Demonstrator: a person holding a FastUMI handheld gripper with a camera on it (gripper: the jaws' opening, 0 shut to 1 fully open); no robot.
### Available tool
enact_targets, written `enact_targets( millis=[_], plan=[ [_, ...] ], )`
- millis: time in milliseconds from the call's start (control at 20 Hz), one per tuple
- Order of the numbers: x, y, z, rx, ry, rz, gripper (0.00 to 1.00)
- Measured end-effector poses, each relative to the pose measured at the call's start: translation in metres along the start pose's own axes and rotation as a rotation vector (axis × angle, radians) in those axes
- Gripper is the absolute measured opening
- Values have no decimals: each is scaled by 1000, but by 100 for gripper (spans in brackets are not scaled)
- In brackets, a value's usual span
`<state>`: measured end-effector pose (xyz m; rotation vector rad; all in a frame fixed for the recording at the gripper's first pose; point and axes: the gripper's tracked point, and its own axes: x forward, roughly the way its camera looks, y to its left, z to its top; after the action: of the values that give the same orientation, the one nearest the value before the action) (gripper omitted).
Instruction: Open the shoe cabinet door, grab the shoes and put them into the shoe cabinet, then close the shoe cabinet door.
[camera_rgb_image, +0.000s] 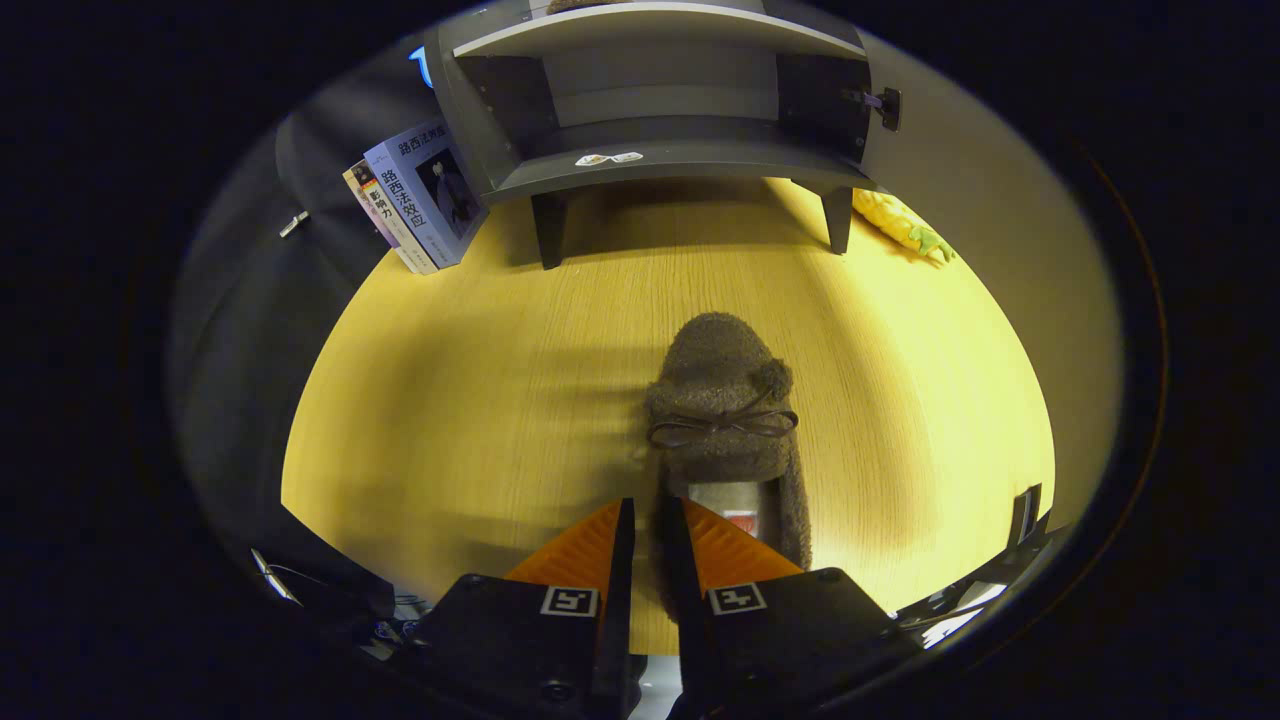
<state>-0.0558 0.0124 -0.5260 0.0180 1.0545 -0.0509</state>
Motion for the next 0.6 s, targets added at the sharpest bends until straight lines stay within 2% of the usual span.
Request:
enact_targets(
  millis=[250,600],
  plan=[
    [25,-1,-4,-7,27,8,26],
    [48,-4,18,-26,-20,-3,26]
  ],
)
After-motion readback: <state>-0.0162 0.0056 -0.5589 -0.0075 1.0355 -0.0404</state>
